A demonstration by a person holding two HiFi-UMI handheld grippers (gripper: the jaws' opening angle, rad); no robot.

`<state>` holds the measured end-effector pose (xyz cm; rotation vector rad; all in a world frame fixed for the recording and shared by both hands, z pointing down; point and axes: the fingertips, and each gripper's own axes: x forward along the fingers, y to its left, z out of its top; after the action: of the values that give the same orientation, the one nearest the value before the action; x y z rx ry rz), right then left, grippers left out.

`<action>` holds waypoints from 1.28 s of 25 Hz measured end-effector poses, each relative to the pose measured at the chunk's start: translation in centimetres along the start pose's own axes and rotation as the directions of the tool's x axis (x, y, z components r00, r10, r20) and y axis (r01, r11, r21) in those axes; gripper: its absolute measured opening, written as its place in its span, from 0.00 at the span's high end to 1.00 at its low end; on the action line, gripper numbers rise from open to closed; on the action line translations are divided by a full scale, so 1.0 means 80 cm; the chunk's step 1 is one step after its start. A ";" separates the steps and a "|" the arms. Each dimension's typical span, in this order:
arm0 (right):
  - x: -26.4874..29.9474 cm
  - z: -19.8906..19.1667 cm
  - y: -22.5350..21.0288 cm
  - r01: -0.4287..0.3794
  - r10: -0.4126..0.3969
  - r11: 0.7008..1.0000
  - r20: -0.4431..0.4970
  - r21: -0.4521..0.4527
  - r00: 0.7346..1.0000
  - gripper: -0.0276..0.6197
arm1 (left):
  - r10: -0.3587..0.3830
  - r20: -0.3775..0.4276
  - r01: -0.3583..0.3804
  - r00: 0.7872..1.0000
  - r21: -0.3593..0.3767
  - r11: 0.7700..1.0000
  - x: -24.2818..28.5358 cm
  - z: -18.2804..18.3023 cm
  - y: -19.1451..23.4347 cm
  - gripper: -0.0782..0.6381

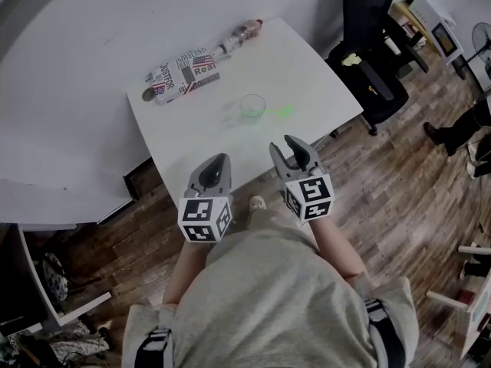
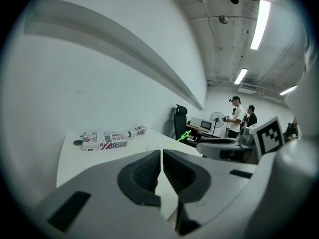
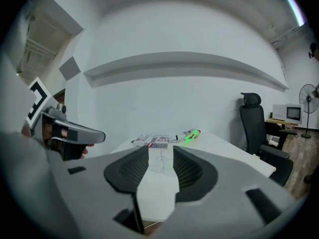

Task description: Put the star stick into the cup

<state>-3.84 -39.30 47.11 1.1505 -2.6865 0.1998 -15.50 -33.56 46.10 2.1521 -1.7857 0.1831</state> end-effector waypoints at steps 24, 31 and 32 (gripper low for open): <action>-0.222 0.003 0.159 0.008 -0.008 1.000 0.139 0.001 0.990 0.96 | -0.011 0.051 0.011 0.999 0.003 1.000 -0.223 -0.074 -0.058 0.87; -0.241 -0.004 0.185 0.007 -0.006 1.000 0.147 -0.005 0.989 0.96 | -0.014 0.051 0.014 0.999 0.014 1.000 -0.255 -0.087 -0.061 0.87; -0.242 -0.005 0.187 0.011 -0.011 1.000 0.145 -0.004 0.989 0.96 | -0.014 0.051 0.013 0.999 0.013 1.000 -0.257 -0.088 -0.061 0.87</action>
<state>-1.63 -15.46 42.08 1.2227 -2.8032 0.1117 -14.15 -11.36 45.46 2.1959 -1.8015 0.1379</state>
